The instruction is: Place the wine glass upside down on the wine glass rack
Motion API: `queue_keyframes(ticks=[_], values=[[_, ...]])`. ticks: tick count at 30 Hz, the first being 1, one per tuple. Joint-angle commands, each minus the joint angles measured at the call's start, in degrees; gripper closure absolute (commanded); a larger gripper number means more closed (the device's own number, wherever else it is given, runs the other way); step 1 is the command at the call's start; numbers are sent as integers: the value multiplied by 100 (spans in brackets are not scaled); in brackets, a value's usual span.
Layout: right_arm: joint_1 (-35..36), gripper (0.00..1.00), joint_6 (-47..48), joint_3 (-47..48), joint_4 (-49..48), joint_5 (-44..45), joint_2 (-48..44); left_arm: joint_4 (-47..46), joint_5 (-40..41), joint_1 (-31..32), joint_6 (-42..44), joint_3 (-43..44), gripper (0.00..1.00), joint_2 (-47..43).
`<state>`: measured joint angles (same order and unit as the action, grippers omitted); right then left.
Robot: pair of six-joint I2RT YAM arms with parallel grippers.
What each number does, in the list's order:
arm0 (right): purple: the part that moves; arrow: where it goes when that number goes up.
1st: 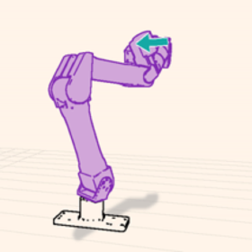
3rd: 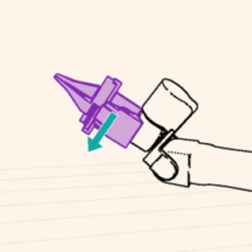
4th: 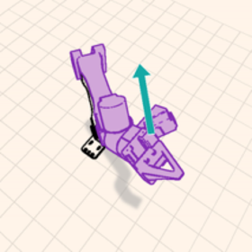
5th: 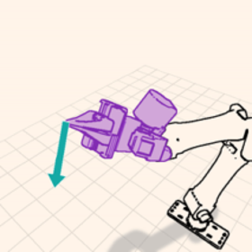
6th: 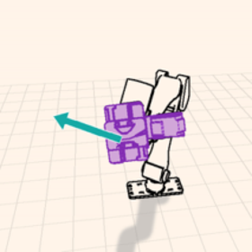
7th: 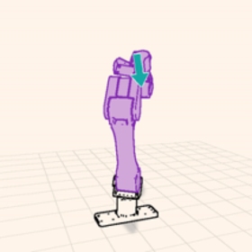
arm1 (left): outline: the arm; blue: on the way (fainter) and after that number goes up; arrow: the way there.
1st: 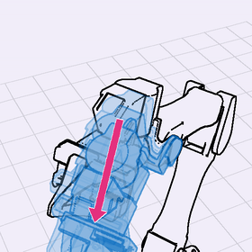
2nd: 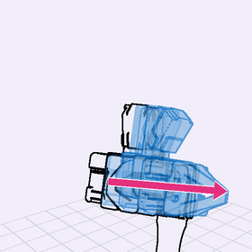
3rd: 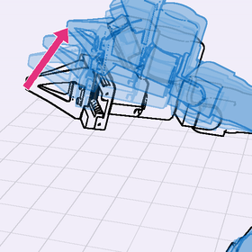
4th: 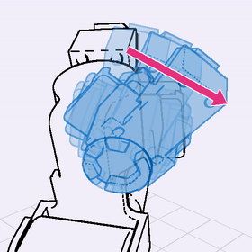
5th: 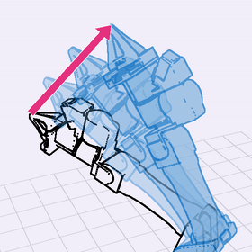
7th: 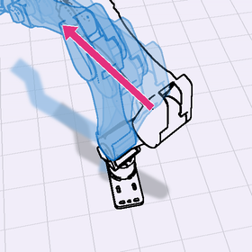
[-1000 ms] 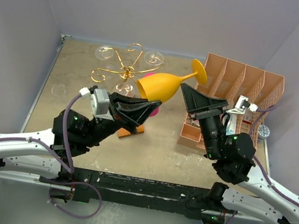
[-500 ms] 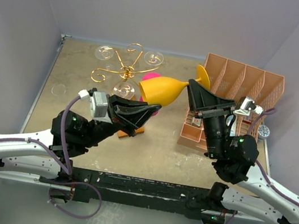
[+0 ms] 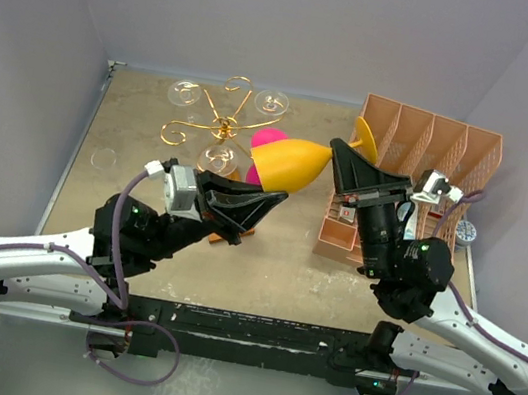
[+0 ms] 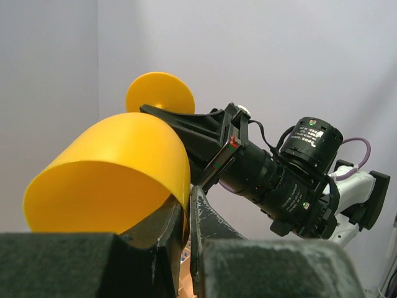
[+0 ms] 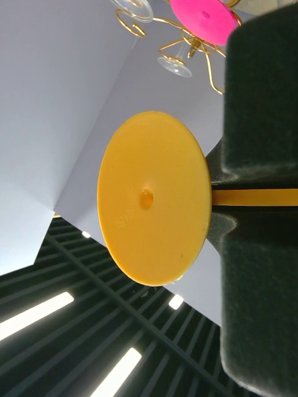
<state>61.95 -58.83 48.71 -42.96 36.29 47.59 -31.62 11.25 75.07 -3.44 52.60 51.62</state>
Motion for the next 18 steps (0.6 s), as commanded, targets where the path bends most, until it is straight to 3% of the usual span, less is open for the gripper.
queue_keyframes(ticks=[1,7,13,18], values=[[6,100,735,29,-465,-132,-20,162,73,8,-164,155,92,-94],[4,100,1480,29,-704,-335,45,1039,616,8,-520,441,78,-182],[4,100,2216,-84,-852,-720,-9,2762,1230,8,-1081,1038,72,-225],[7,100,2695,-285,-718,-973,-339,3544,1658,8,-2078,1206,65,-346]])
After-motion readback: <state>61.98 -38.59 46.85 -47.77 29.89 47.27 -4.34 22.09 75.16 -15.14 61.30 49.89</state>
